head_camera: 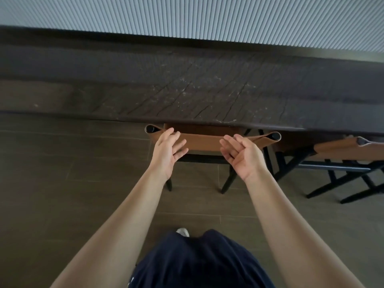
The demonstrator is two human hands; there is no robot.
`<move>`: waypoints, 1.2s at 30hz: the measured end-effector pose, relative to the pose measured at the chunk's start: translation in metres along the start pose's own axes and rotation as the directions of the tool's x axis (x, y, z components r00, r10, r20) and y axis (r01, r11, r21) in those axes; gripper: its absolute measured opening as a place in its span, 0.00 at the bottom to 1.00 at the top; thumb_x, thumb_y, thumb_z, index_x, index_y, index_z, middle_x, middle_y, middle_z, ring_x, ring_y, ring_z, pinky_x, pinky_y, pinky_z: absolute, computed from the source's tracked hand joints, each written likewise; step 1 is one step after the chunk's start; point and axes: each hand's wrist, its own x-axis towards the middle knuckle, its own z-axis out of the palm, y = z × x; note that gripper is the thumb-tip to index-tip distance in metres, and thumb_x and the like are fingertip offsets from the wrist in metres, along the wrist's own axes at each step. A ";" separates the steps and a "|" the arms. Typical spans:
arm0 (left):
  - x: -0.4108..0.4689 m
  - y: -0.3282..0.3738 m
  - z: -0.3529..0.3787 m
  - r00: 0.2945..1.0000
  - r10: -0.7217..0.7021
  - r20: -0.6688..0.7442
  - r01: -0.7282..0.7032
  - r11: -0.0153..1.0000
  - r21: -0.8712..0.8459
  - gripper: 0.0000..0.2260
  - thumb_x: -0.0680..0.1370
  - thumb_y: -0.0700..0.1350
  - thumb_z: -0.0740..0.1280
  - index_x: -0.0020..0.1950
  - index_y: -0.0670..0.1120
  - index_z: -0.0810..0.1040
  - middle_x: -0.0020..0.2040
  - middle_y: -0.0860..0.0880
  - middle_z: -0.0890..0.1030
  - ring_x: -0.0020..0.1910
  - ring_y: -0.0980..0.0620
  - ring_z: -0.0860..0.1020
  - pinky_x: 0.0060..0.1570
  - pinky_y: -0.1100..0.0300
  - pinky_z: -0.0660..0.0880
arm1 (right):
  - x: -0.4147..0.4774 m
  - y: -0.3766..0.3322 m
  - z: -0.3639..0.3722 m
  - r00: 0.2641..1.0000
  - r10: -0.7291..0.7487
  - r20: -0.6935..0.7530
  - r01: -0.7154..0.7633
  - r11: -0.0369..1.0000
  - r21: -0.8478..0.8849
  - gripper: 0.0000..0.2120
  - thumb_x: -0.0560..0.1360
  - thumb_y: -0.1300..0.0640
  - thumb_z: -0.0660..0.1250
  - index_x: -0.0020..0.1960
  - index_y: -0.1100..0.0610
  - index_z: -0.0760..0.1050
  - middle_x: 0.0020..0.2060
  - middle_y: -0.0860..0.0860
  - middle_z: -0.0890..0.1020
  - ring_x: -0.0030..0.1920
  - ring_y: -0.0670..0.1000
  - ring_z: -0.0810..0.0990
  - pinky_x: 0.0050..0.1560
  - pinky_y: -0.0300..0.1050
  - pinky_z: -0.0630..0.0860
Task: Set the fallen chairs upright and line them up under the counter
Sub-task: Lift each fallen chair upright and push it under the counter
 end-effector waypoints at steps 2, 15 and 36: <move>-0.021 -0.002 -0.005 0.998 0.069 -0.001 -0.069 0.997 0.031 0.19 0.81 0.41 0.62 0.73 0.47 0.68 0.68 0.47 0.74 0.61 0.48 0.78 0.58 0.50 0.78 | -0.015 0.000 0.000 0.998 -0.020 0.055 0.023 0.999 -0.049 0.07 0.82 0.59 0.60 0.59 0.57 0.73 0.50 0.56 0.86 0.51 0.55 0.85 0.45 0.48 0.82; -0.198 -0.076 -0.041 0.921 0.267 -0.283 -0.306 0.947 -0.100 0.12 0.80 0.42 0.64 0.61 0.56 0.76 0.62 0.52 0.78 0.60 0.51 0.79 0.59 0.51 0.77 | -0.126 0.029 -0.027 0.921 0.104 0.376 0.070 0.905 -0.420 0.14 0.82 0.57 0.60 0.66 0.51 0.74 0.56 0.53 0.84 0.53 0.51 0.85 0.53 0.48 0.80; -0.554 -0.195 -0.273 0.526 0.288 -0.800 -0.619 0.775 -0.128 0.17 0.79 0.35 0.61 0.67 0.48 0.74 0.60 0.51 0.80 0.58 0.49 0.80 0.58 0.51 0.76 | -0.426 0.295 -0.035 0.600 0.539 0.591 0.079 0.695 -0.715 0.15 0.81 0.63 0.56 0.62 0.54 0.76 0.51 0.57 0.85 0.46 0.53 0.84 0.49 0.46 0.78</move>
